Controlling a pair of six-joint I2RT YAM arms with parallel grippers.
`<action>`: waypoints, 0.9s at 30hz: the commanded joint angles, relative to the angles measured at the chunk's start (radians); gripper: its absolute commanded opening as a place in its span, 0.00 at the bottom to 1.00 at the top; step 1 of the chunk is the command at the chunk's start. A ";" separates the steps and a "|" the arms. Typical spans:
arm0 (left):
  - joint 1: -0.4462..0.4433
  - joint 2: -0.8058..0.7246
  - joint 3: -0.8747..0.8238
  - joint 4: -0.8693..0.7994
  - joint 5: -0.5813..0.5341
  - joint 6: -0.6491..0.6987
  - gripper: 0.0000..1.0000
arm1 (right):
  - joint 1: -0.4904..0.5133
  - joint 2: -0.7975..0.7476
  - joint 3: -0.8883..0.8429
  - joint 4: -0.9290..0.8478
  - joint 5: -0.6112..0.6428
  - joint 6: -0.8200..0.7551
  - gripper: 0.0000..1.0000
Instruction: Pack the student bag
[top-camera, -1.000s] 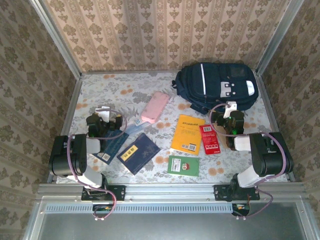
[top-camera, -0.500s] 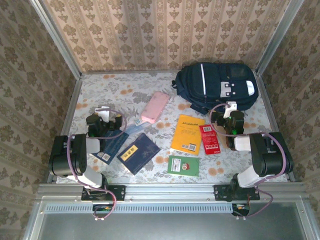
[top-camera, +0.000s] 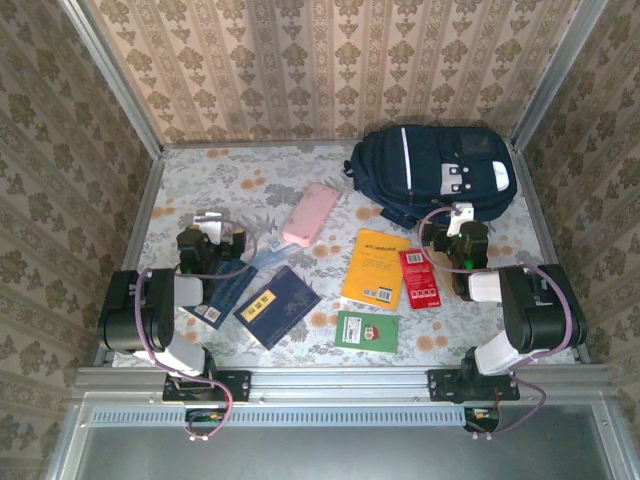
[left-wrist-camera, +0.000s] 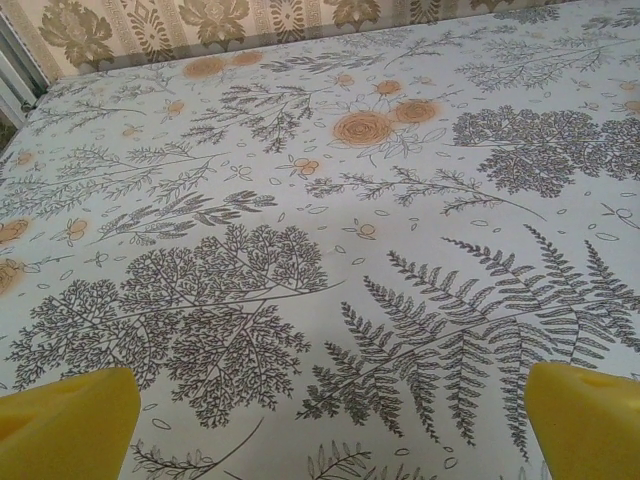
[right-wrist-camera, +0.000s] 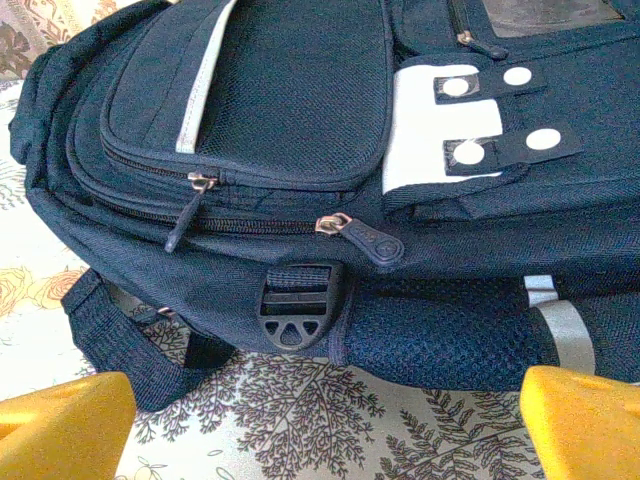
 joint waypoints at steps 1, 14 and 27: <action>-0.027 -0.085 -0.031 0.031 -0.076 0.028 1.00 | 0.009 -0.049 0.013 -0.032 -0.101 -0.063 1.00; -0.383 -0.698 0.282 -0.683 -0.043 0.075 1.00 | 0.516 -0.536 0.346 -0.563 0.085 -0.157 1.00; -0.438 -0.592 0.737 -1.567 -0.138 -0.540 1.00 | 0.627 -0.451 0.902 -1.417 0.171 0.190 1.00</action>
